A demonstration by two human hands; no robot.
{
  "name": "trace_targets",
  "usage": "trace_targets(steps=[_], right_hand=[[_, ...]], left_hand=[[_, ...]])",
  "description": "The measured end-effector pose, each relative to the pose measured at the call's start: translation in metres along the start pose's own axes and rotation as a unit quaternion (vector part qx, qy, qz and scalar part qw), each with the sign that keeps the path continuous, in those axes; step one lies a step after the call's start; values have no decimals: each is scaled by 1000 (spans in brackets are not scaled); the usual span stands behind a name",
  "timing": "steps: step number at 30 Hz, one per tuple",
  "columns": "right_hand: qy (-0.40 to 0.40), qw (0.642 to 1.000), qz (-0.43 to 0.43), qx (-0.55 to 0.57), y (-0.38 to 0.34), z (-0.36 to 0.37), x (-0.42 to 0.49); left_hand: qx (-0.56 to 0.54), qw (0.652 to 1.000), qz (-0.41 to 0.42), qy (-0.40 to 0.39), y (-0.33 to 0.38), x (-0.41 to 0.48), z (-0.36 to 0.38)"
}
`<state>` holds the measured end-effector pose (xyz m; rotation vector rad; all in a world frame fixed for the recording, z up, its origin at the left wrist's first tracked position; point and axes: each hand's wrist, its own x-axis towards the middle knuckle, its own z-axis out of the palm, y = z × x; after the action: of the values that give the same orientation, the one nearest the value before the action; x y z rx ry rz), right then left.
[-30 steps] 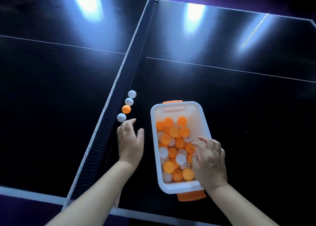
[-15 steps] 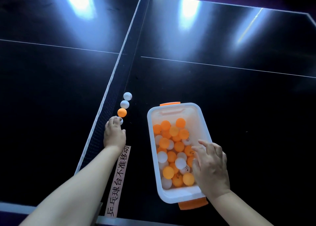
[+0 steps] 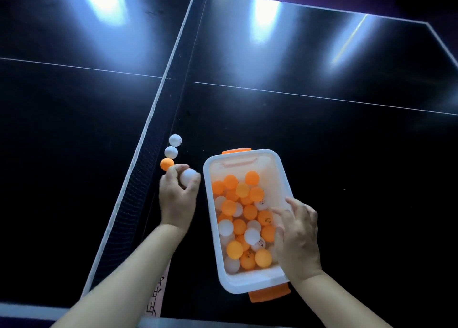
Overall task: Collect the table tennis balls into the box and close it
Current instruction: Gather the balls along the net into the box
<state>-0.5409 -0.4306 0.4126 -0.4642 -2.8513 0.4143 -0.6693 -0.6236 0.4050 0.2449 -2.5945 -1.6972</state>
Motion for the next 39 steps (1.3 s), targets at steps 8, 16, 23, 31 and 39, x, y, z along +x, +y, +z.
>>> trace_targets(steps=[8,16,23,31,39], right_hand=[[-45,998,4,-34,5,-10,31],[-33,999,20,32,-3,5,51],[-20,998,45,44,-11,14,85],[-14,996,83,6,-12,19,124],[45,999,7,-26,-47,29,160]], left_hand=[[30,988,134,-74,20,-18,6],[157,986,-47,22,-18,57,-6],[245,963,-111,-10,-36,101,9],[290,951,-109,-6,-55,113,21],[299,949,-103,1,-58,135,29]])
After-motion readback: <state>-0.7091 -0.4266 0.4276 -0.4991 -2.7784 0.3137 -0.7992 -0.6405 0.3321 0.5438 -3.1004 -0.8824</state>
